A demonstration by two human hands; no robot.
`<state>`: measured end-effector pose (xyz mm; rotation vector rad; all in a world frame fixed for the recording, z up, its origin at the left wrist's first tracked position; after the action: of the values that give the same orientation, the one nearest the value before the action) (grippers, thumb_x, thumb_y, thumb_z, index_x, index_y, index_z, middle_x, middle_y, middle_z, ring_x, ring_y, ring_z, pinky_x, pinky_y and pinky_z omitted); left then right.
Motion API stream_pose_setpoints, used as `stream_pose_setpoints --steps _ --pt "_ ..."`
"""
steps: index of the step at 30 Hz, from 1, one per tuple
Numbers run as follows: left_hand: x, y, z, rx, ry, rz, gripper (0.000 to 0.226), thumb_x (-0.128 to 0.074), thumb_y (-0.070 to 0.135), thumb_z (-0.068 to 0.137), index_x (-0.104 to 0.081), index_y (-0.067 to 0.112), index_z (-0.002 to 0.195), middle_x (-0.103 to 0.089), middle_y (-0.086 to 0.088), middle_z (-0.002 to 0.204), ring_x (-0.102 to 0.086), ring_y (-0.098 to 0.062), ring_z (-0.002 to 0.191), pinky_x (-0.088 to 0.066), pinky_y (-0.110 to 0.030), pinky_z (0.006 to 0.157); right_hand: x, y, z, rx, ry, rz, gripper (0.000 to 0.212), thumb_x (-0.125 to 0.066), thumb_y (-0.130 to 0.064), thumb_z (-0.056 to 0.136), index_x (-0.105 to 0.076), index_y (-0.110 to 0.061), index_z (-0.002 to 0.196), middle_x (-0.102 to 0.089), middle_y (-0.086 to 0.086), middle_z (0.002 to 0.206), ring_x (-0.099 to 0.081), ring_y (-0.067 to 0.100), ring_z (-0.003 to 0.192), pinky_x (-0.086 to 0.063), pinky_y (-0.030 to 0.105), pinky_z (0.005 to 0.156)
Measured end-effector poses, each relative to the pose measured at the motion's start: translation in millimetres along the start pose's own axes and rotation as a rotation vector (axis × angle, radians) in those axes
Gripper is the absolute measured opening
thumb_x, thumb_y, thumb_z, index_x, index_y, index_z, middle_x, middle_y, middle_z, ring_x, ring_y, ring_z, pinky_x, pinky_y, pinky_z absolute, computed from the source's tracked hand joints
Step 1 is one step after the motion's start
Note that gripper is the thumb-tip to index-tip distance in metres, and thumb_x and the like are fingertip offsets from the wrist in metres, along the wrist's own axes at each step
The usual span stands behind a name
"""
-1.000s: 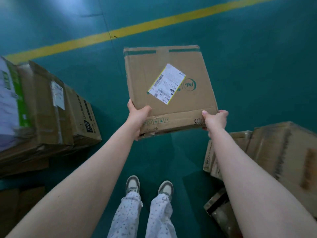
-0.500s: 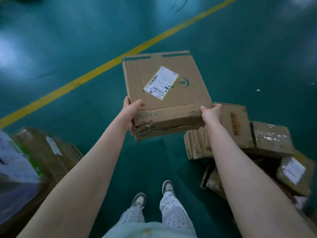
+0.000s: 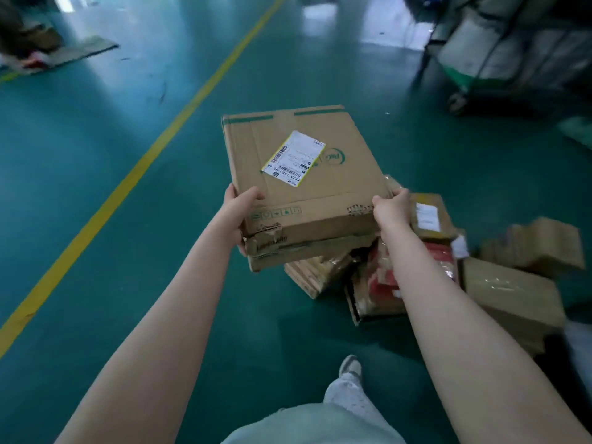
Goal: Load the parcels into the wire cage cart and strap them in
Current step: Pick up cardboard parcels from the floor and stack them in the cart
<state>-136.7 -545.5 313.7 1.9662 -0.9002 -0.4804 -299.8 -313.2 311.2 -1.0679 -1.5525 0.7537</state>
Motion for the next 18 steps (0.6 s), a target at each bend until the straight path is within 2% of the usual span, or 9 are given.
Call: stream_pose_setpoints --steps 2,5,6,9,10,11,13,15,18 --pt "-32 2 -5 0.019 -0.069 0.069 0.035 -0.05 0.023 0.086 -0.035 0.03 0.118 -0.051 -0.002 0.101 -0.053 -0.027 0.086 -0.045 -0.056 0.075 36 13 3 -0.036 0.081 0.002 0.036 -0.05 -0.011 0.094 -0.039 -0.008 0.128 -0.05 0.011 0.132 -0.052 0.027 0.11 -0.039 0.031 0.082" --pt "-81 2 -11 0.049 -0.175 0.152 0.035 -0.05 0.025 0.087 -0.033 0.029 0.117 -0.051 -0.005 0.103 -0.054 -0.03 0.09 -0.042 -0.066 0.083 87 34 6 -0.094 0.198 -0.025 0.036 -0.049 -0.01 0.094 -0.039 -0.006 0.128 -0.049 0.012 0.131 -0.052 0.03 0.112 -0.038 0.03 0.079" --pt "-97 1 -13 0.051 -0.206 0.183 0.034 -0.05 0.025 0.088 -0.033 0.028 0.117 -0.05 -0.005 0.103 -0.054 -0.029 0.088 -0.044 -0.062 0.082 103 41 7 -0.118 0.231 -0.021 0.036 -0.048 -0.009 0.094 -0.039 -0.006 0.128 -0.048 0.012 0.132 -0.052 0.03 0.114 -0.039 0.031 0.08" --pt "-148 -2 -21 0.019 -0.284 0.245 0.031 -0.051 0.021 0.089 -0.037 0.025 0.116 -0.051 -0.002 0.099 -0.051 -0.019 0.075 -0.045 -0.038 0.067 153 66 9 -0.183 0.332 0.002 0.035 -0.047 -0.008 0.094 -0.039 -0.006 0.129 -0.048 0.013 0.132 -0.051 0.03 0.115 -0.04 0.03 0.078" --pt "-163 -3 -23 0.015 -0.302 0.257 0.032 -0.052 0.02 0.089 -0.037 0.024 0.117 -0.051 -0.002 0.096 -0.051 -0.018 0.074 -0.046 -0.036 0.067 166 73 10 -0.198 0.353 0.016 0.035 -0.047 -0.007 0.094 -0.039 -0.006 0.128 -0.049 0.013 0.131 -0.051 0.03 0.113 -0.04 0.03 0.077" --pt "-179 -5 -26 0.015 -0.326 0.274 0.032 -0.052 0.019 0.089 -0.037 0.024 0.117 -0.052 -0.002 0.095 -0.051 -0.018 0.074 -0.047 -0.038 0.071 180 81 11 -0.214 0.366 0.04 0.035 -0.047 -0.007 0.094 -0.039 -0.007 0.129 -0.049 0.013 0.131 -0.051 0.03 0.11 -0.043 0.032 0.079" --pt "-209 -10 -32 0.031 -0.375 0.338 0.033 -0.052 0.021 0.088 -0.037 0.025 0.117 -0.05 -0.005 0.096 -0.05 -0.022 0.077 -0.047 -0.053 0.081 205 98 12 -0.248 0.392 0.096 0.036 -0.046 -0.008 0.094 -0.038 -0.008 0.13 -0.048 0.012 0.131 -0.05 0.029 0.104 -0.046 0.038 0.085" --pt "-241 -15 -42 0.045 -0.423 0.419 0.033 -0.051 0.023 0.089 -0.036 0.026 0.118 -0.047 -0.006 0.097 -0.048 -0.026 0.08 -0.044 -0.067 0.074 235 116 12 -0.281 0.438 0.115 0.038 -0.047 -0.008 0.093 -0.038 -0.009 0.13 -0.047 0.012 0.133 -0.05 0.029 0.108 -0.046 0.04 0.089" --pt "-301 -26 -64 0.051 -0.513 0.478 0.034 -0.05 0.022 0.089 -0.033 0.028 0.119 -0.045 -0.006 0.101 -0.047 -0.031 0.091 -0.042 -0.068 0.065 290 148 13 -0.338 0.51 0.139 0.039 -0.045 -0.006 0.093 -0.038 -0.007 0.131 -0.047 0.013 0.134 -0.051 0.03 0.113 -0.047 0.042 0.095"
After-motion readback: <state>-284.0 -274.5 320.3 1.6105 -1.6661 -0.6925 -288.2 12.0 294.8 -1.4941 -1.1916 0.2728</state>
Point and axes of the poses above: each hand's wrist, its own z-axis towards the middle knuckle, its own x-axis out of the back of the hand, y = z × x, the point moved 6 cm from there along z, towards the middle knuckle
